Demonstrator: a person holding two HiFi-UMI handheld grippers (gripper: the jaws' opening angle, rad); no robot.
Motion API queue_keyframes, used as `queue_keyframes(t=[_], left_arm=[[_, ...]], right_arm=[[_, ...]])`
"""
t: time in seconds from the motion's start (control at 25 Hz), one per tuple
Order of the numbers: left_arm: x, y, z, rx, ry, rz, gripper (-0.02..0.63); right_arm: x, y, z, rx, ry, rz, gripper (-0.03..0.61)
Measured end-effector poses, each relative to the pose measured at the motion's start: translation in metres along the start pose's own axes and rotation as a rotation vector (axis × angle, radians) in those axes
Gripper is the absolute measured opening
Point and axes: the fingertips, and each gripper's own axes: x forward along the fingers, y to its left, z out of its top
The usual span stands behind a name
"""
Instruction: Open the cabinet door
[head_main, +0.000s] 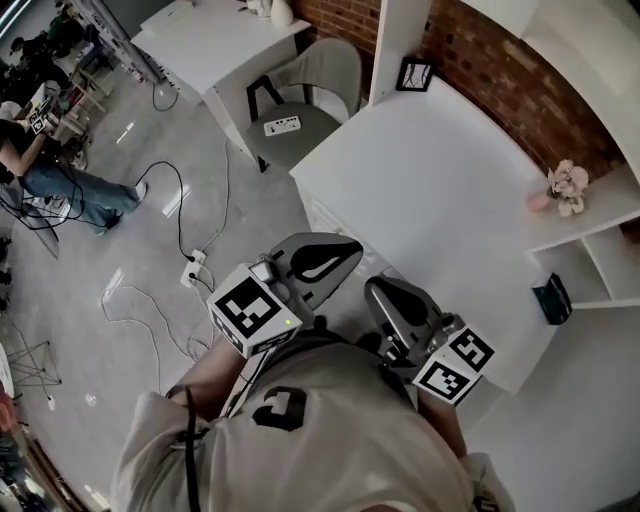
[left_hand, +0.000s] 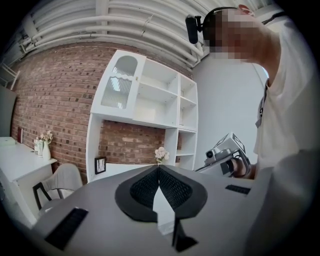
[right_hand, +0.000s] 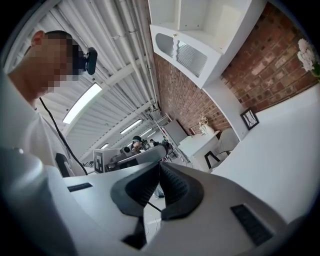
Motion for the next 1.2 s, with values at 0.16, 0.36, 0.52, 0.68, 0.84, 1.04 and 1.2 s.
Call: queue_keyframes(t=[0.16,0.36,0.52,0.68,0.84,1.04,1.2], left_arm=[[0.002,-0.005,0.005,-0.003,-0.010,0.009,0.017],[0.005,-0.005,0.011,0.023,-0.015,0.073,0.017],[0.010,-0.007,0.019,0.066,-0.028,0.129,0.015],[0.019,-0.012,0.020,0.060,-0.025,0.166,0.015],[0.027,-0.018,0.022,0.056,-0.022,0.204,0.015],[0.041,-0.045,0.021,0.008,-0.015,0.134,0.017],[0.046,-0.046,0.020,0.053,-0.010,0.145,0.017]], right_arm=[[-0.002,0.001,0.007,-0.018,0.011,0.017,0.028],[-0.007,0.005,0.017,-0.073,0.015,0.051,0.028],[-0.013,0.008,0.027,-0.132,0.009,0.097,0.026],[-0.023,0.005,0.028,-0.135,0.026,0.131,0.028],[-0.034,0.000,0.029,-0.120,0.046,0.160,0.028],[-0.047,-0.007,0.028,-0.088,0.068,0.188,0.028],[-0.048,-0.013,0.031,-0.086,0.070,0.187,0.028]])
